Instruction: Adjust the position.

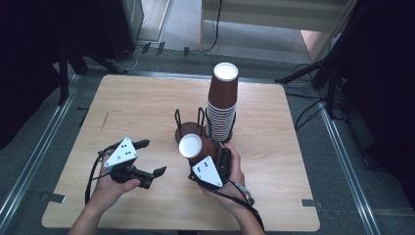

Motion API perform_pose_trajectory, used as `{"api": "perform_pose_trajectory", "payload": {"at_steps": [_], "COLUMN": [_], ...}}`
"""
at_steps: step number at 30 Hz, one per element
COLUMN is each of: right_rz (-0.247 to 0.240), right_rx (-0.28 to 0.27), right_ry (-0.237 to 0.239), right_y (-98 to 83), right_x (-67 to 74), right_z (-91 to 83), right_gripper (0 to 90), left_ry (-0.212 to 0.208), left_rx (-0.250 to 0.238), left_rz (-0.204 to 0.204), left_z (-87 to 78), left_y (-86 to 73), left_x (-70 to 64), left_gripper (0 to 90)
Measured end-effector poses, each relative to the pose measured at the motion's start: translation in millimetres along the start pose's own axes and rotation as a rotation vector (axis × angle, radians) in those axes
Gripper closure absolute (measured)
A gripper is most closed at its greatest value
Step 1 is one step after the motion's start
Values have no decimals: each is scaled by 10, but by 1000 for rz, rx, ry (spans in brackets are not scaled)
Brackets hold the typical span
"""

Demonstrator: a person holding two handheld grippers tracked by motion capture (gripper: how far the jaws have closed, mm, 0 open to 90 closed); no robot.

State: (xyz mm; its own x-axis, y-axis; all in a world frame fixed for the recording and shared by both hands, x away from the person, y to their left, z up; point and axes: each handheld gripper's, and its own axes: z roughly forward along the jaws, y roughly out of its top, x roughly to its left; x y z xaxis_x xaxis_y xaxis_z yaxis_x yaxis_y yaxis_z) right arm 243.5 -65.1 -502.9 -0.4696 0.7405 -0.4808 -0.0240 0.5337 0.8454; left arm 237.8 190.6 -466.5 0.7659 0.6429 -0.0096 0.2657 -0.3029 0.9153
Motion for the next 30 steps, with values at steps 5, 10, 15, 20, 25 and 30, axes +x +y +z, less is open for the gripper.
{"api": "perform_pose_trajectory", "payload": {"at_steps": [5,10,15,20,25,30], "right_rz": [-48,-75,-126,-161,-186,-171], "right_rx": [0,-12,-8,-26,-34,-49], "right_ry": [23,61,80,112,139,184], "right_y": [-24,-9,-28,-29,-37,-32], "right_x": [53,139,237,314,358,365], "right_z": [-2,-16,1,-8,-9,-29], "right_gripper": [129,129,128,128,128,128], "left_ry": [-37,-51,-84,-94,-101,-120], "left_rx": [22,29,44,56,73,82], "left_rz": [32,46,76,89,113,136], "left_z": [72,88,118,144,157,175], "left_y": [35,47,61,57,59,64], "left_x": [-87,-111,-179,-204,-233,-264], "left_gripper": [5,5,5,5,5,5]}}
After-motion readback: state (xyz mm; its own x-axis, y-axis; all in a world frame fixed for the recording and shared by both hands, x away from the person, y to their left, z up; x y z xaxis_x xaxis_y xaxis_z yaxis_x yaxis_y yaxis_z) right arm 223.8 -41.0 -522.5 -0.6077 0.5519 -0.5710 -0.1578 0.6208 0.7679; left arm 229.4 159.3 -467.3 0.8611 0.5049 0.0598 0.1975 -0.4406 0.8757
